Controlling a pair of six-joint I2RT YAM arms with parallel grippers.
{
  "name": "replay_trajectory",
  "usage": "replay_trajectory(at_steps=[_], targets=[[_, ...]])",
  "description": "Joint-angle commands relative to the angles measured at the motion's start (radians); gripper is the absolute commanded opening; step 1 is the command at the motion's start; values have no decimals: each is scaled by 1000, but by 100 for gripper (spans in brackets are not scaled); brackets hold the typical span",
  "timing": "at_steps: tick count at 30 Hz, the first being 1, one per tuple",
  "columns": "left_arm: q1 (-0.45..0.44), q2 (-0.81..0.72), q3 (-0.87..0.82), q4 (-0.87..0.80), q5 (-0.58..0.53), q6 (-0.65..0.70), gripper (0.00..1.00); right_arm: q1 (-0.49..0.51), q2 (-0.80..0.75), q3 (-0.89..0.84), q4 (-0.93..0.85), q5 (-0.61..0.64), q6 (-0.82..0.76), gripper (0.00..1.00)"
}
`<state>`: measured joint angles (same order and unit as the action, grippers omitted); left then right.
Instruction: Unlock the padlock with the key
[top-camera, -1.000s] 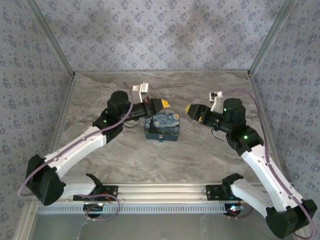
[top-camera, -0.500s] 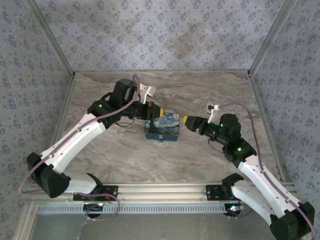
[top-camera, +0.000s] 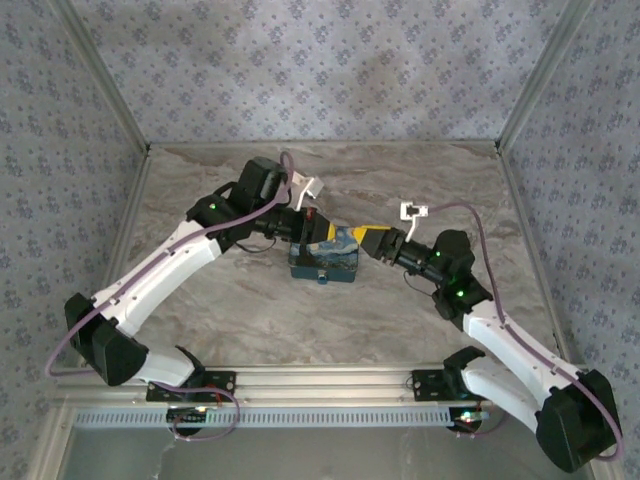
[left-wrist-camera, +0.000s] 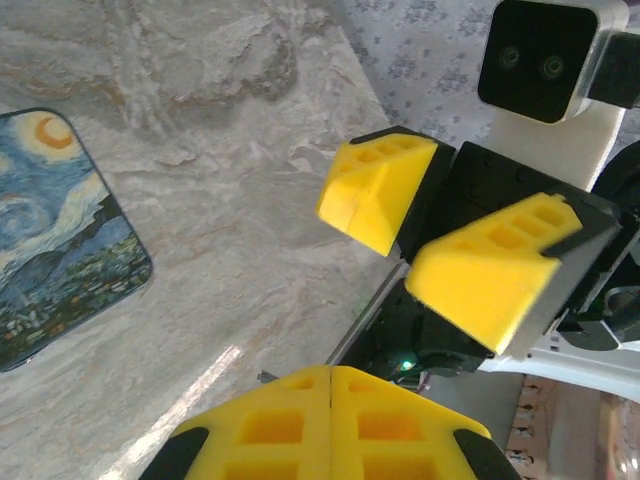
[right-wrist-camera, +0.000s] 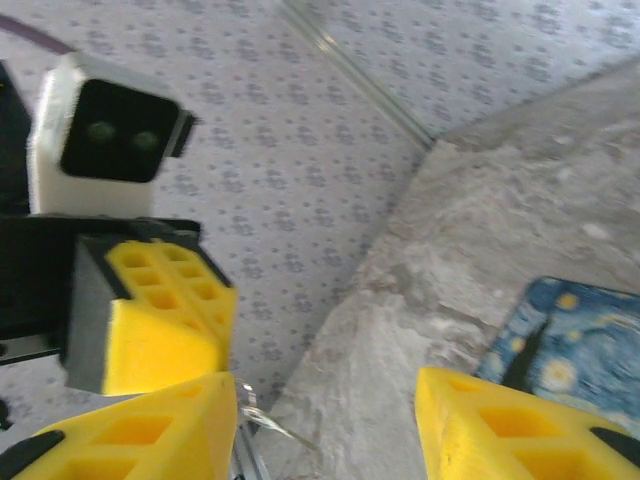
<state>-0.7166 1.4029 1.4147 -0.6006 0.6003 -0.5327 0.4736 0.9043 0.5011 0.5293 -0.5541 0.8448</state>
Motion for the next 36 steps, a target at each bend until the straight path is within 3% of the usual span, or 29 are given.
replay_trajectory(at_steps=[1,4,8,19,27,36], targets=[[-10,-26,-11,86,61,-39,0,28,23,35,135,-56,13,56],[-13,-39,-26,126,73,-63,0,53,37,41,161,-53,10,63],[-16,-49,-42,162,90,-86,0,87,56,53,196,-74,0,64],[-22,-67,-63,204,92,-105,0,116,60,77,184,-82,-27,41],[-20,-87,-84,250,87,-128,0,125,52,71,182,-102,-41,33],[-20,-100,-107,314,108,-167,0,138,45,87,136,-106,-75,13]])
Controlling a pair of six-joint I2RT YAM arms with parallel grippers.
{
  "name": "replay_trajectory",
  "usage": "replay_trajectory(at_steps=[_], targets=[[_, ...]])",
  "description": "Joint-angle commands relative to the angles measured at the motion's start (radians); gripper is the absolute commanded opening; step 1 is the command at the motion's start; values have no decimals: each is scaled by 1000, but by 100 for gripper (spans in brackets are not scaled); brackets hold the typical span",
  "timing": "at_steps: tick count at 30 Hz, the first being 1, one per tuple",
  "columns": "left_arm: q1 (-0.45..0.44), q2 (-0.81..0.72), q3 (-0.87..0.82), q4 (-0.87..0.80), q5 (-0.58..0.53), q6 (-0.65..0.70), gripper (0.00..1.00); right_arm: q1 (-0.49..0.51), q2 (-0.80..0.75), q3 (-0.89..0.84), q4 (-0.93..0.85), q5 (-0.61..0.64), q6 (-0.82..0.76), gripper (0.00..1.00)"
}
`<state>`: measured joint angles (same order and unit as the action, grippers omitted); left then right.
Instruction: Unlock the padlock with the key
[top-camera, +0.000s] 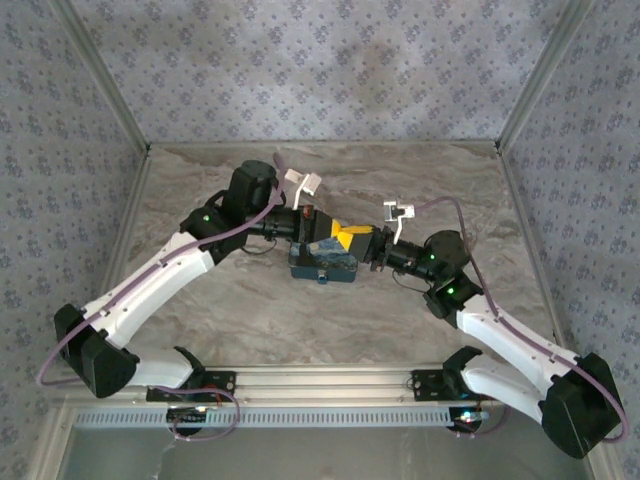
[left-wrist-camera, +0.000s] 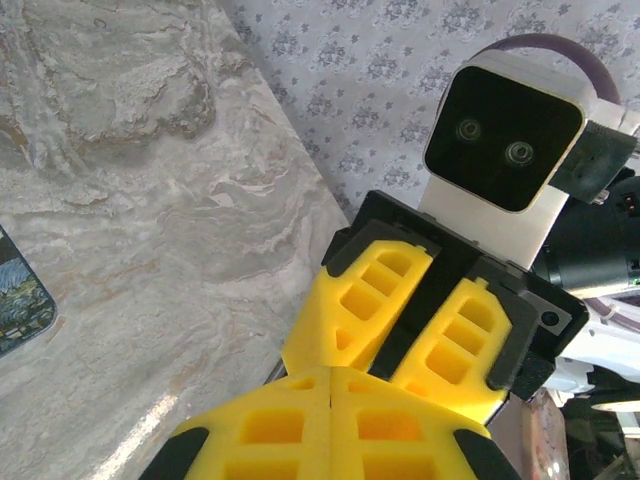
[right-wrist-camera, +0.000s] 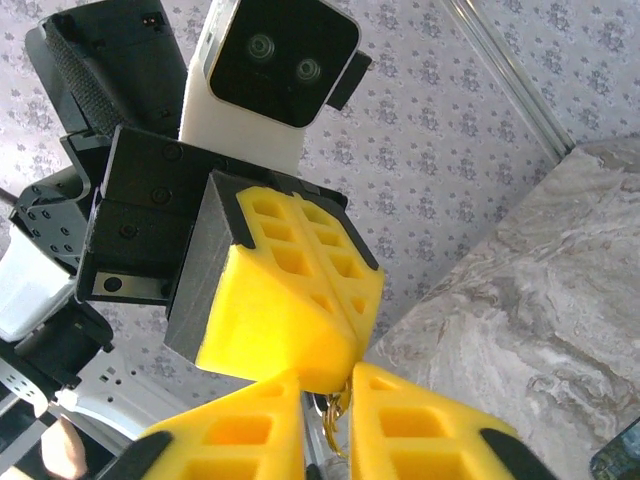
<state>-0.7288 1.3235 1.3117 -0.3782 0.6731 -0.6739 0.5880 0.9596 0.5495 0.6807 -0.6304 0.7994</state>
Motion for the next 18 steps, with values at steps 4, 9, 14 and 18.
replay_trajectory(at_steps=[4,9,14,18], targets=[[-9,-27,-12,112,40,-38,0,26,-12,43,-29,-26,-43,3],[-8,-37,-34,152,39,-61,6,27,-18,53,-62,-15,-63,0],[3,-68,-54,166,7,-70,24,26,-43,46,-82,7,-75,0],[12,-83,-72,185,6,-81,25,26,-61,43,-96,17,-81,0]])
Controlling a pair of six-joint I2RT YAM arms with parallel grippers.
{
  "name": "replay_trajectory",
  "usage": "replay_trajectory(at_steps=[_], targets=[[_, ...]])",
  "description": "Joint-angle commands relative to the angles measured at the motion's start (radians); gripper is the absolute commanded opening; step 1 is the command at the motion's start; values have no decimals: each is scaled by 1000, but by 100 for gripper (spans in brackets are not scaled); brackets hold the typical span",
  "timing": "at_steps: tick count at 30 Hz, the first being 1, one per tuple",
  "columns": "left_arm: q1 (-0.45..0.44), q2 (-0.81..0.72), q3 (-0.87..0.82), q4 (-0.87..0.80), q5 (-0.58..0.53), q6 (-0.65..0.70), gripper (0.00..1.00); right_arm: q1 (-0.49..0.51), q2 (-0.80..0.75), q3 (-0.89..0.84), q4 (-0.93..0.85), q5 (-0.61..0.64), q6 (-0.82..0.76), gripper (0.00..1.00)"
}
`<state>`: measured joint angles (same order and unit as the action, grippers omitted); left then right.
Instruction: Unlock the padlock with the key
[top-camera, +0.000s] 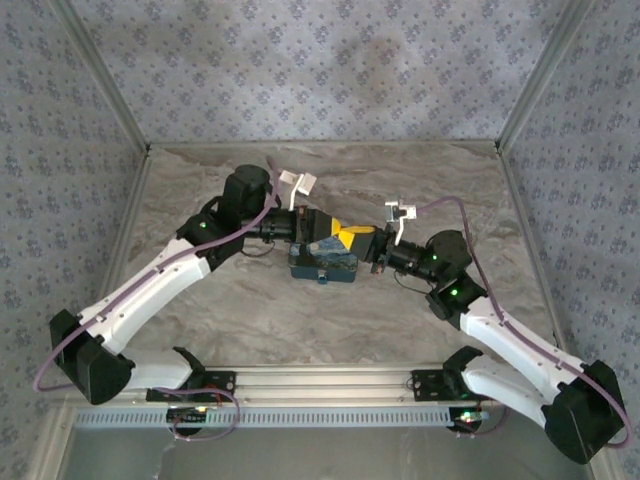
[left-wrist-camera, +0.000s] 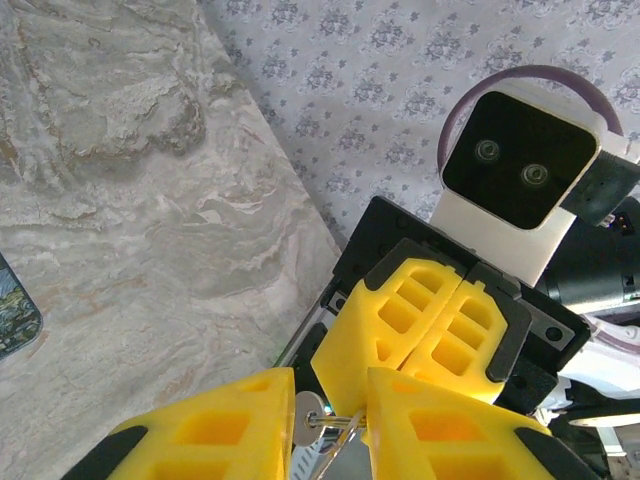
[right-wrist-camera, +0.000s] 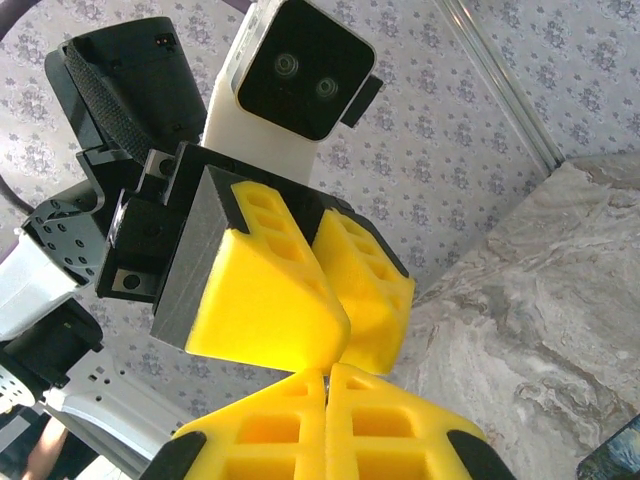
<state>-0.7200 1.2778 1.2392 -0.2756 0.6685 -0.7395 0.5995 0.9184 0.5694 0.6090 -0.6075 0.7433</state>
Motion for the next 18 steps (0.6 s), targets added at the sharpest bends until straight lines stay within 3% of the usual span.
replay_trajectory(at_steps=[1,7,11,18], targets=[[3,-38,-2,86,12,-18,25,14,-21,23,-25,-6,-27,0],[3,-37,-19,116,23,-39,25,13,-33,10,-24,26,-24,0],[4,-48,-33,112,-1,-44,37,13,-64,13,-51,57,-40,0],[26,-90,-73,137,-35,-73,45,5,-111,21,-105,92,-66,0]])
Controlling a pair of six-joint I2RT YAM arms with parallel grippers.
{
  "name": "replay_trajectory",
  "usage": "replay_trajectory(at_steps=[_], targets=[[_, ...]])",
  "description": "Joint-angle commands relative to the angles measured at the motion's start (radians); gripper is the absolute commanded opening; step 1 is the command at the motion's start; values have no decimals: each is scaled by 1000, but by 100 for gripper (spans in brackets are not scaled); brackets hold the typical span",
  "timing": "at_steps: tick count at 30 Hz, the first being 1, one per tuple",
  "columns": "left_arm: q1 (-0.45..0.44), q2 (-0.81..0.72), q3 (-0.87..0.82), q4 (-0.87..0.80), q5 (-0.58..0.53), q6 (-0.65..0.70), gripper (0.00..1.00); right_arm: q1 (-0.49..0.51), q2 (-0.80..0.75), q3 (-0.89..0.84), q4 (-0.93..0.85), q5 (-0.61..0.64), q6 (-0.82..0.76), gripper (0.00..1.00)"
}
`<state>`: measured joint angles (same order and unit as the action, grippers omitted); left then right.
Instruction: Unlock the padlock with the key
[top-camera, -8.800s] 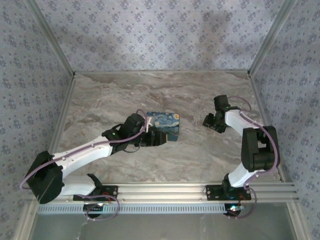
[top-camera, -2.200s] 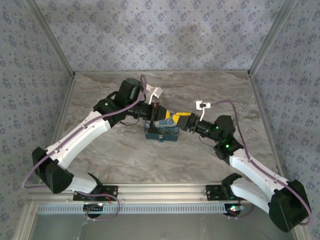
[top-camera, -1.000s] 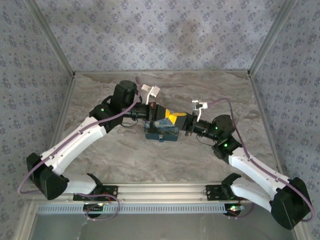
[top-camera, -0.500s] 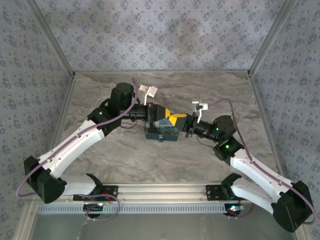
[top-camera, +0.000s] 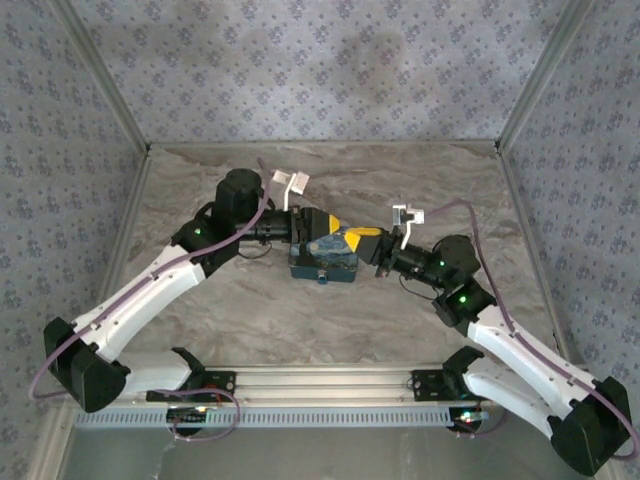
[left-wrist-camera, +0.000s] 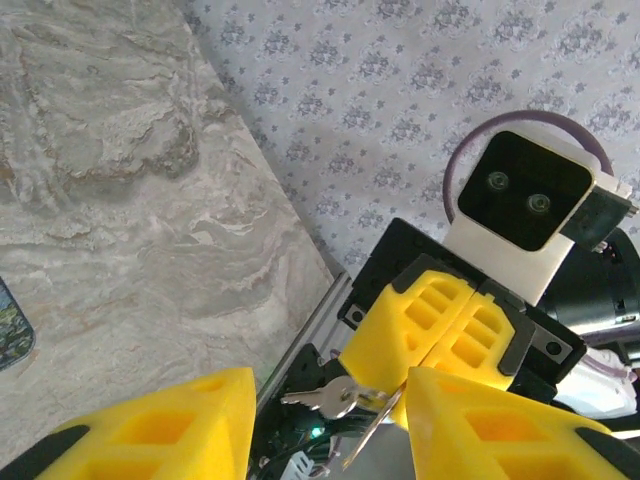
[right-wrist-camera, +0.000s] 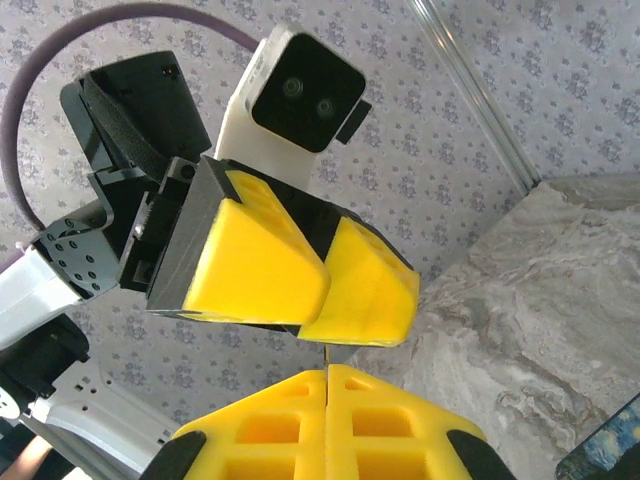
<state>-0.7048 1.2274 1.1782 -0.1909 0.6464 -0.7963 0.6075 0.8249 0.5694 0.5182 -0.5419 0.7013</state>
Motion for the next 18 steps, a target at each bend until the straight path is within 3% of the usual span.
replay_trajectory(at_steps=[1,4,11,18], targets=[[12,-42,-23,72,-7,-24,47,-3,-17,21,-9,27,-20,0],[11,-37,-31,113,25,-49,53,-3,-13,17,20,27,-5,0],[7,-27,-54,203,64,-92,55,-4,1,14,62,20,17,0],[-17,-5,-60,235,78,-104,50,-9,6,6,79,38,29,0]])
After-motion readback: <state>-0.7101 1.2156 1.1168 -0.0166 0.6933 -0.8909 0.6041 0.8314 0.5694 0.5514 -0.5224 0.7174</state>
